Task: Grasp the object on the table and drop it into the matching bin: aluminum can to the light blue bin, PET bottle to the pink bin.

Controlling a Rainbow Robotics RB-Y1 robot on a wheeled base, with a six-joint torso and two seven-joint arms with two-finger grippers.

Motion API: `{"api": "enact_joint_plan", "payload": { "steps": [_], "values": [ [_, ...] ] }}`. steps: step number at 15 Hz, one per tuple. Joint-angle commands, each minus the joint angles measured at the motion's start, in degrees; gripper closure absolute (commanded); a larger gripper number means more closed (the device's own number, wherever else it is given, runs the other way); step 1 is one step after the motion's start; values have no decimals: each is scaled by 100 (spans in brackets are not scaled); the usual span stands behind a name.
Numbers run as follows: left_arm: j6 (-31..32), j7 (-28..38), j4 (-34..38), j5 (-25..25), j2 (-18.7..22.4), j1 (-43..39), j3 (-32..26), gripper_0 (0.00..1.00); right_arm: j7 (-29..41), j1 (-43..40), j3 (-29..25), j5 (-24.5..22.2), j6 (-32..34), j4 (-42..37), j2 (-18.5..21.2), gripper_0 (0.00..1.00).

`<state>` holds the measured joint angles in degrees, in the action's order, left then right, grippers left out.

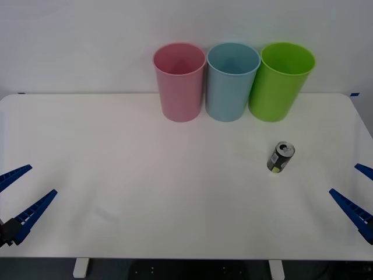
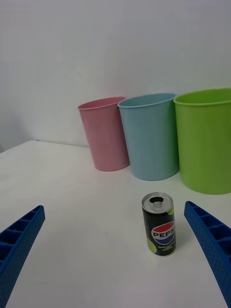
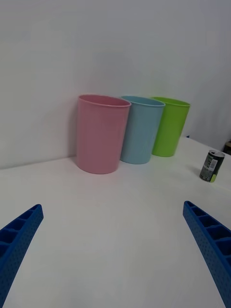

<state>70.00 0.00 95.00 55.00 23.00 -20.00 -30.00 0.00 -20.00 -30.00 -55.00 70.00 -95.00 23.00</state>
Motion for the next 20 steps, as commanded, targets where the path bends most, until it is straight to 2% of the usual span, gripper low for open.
{"api": "enact_joint_plan", "payload": {
  "steps": [1, 5, 11, 14, 18, 20],
  "values": [
    [0, 0, 0, 0, 0, 0, 0, 0, 9, -22, -6, 16, 22, -36, -59, 0],
    [0, 0, 0, 0, 0, 0, 0, 0, -9, -452, 196, 253, -399, -572, 47, 0],
    [0, 0, 0, 0, 0, 0, 0, 0, -343, -567, 346, 280, -558, -273, 73, 0],
    [0, 0, 0, 0, 0, 0, 0, 0, -1178, -637, 609, 288, -1094, -168, 73, 0],
    [0, 0, 0, 0, 0, 0, 0, 0, -1740, -778, 1066, 341, -1867, -168, 73, 0],
    [0, 0, 0, 0, 0, 0, 0, 0, -1775, -830, 1269, 367, -2236, -168, 73, 0]
  ]
}}
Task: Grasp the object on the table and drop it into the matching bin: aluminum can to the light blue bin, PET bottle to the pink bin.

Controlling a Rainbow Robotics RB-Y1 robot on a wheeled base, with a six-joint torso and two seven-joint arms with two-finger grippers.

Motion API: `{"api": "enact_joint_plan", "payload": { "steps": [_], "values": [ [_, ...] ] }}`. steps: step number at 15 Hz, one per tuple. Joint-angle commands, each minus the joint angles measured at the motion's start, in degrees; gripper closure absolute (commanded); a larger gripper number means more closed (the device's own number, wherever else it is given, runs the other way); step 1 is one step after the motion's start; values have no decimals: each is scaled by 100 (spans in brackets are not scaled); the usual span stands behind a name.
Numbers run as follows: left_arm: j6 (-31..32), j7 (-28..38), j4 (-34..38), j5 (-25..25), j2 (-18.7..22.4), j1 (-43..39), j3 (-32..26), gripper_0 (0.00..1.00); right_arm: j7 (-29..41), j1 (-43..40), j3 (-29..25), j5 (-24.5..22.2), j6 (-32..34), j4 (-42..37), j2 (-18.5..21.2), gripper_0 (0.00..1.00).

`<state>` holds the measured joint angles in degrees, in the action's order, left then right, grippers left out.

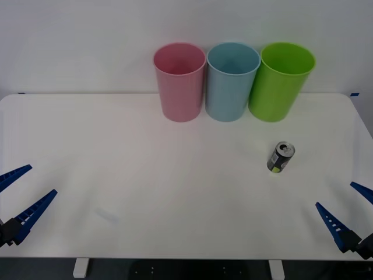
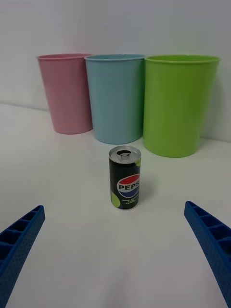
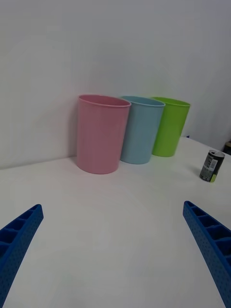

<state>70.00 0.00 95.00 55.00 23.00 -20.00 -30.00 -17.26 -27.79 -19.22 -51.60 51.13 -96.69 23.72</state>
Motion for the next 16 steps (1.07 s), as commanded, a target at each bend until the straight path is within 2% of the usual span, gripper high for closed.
{"api": "enact_joint_plan", "payload": {
  "steps": [1, 7, 10, 12, 16],
  "values": [
    [0, 0, 0, 0, 0, 0, 0, 0, -58, -69, 313, 27, -551, 1, -8, 0],
    [0, 0, 0, 0, 0, 0, 0, 0, -111, 45, 1078, 36, -1729, 1, -17, 0],
    [0, 0, 0, 0, 0, 0, 0, 0, -173, 239, 1289, 10, -2116, 1, -61, 0],
    [0, 0, 0, 0, 0, 0, 0, 0, -190, 406, 1306, -166, -2221, 115, -219, 0],
    [0, 0, 0, 0, 0, 0, 0, 0, -287, 1126, 1306, -280, -2151, 862, -439, 0]
  ]
}}
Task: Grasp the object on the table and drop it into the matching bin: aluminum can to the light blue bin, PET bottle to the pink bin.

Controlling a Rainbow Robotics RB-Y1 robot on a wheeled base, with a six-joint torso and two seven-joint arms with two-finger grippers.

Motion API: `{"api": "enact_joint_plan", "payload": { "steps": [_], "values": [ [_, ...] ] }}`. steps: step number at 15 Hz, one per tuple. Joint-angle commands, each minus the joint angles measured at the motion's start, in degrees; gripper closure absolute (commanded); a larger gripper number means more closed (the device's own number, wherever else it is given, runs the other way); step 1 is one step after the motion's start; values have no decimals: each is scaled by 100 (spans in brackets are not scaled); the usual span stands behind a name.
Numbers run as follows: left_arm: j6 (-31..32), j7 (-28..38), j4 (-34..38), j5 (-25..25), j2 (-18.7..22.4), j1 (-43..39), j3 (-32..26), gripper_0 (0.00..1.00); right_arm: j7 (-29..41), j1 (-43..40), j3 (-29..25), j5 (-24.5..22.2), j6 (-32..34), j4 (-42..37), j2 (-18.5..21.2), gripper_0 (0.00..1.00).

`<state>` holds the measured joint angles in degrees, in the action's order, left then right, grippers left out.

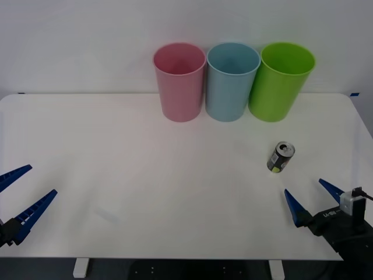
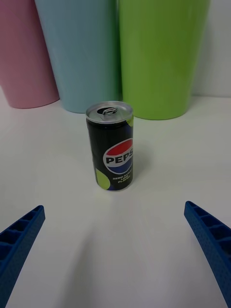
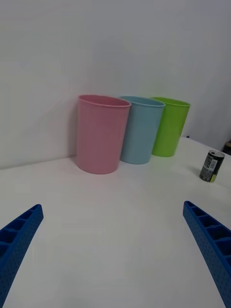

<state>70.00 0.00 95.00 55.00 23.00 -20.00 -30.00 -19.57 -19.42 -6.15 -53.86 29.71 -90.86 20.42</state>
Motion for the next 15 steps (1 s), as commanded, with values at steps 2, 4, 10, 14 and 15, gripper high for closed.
{"api": "enact_joint_plan", "payload": {
  "steps": [2, 4, 10, 14, 15],
  "values": [
    [0, 0, 0, 0, 0, 0, 0, 0, -109, 501, 0, -81, -53, 473, -249, 0],
    [0, 0, 0, 0, 0, 0, 0, 0, -197, 694, 0, -99, -97, 640, -381, 0],
    [0, 0, 0, 0, 0, 0, 0, 0, -425, 1046, 0, -142, -264, 930, -662, 0],
    [0, 0, 0, 0, 0, 0, 0, 0, -566, 1283, 18, -169, -484, 1044, -768, 0],
    [0, 0, 0, 0, 0, 0, 0, 0, -601, 1318, 26, -186, -537, 1044, -777, 0]
  ]
}}
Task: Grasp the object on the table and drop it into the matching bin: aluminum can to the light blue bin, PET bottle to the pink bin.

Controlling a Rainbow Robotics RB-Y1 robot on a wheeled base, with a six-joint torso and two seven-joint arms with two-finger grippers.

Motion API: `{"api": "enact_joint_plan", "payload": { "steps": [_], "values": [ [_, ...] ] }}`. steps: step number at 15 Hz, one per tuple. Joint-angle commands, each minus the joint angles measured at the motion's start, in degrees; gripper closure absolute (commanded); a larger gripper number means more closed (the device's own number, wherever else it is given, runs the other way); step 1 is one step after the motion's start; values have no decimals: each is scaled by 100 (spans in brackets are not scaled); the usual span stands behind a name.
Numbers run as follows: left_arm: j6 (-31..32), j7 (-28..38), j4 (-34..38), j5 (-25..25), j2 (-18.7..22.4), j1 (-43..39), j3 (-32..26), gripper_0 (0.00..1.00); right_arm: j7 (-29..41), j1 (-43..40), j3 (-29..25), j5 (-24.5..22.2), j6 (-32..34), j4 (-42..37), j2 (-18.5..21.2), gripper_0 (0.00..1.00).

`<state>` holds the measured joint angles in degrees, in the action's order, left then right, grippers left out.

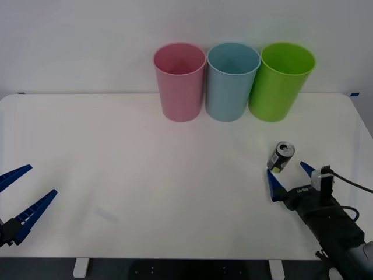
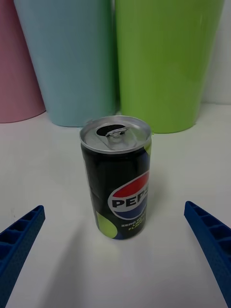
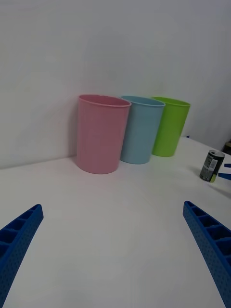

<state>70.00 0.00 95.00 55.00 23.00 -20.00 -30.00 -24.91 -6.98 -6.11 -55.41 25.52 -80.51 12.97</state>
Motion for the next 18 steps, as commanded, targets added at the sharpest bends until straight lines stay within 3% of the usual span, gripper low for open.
{"api": "enact_joint_plan", "payload": {
  "steps": [1, 7, 18],
  "values": [
    [0, 0, 0, 0, 0, 0, 0, 0, -93, 127, 66, -31, -223, 27, -49, 0],
    [0, 0, 0, 0, 0, 0, 0, 0, -242, 760, 39, -31, -249, 730, -84, 0],
    [0, 0, 0, 0, 0, 0, 0, 0, -356, 1015, 154, -31, -662, 792, -93, 0]
  ]
}}
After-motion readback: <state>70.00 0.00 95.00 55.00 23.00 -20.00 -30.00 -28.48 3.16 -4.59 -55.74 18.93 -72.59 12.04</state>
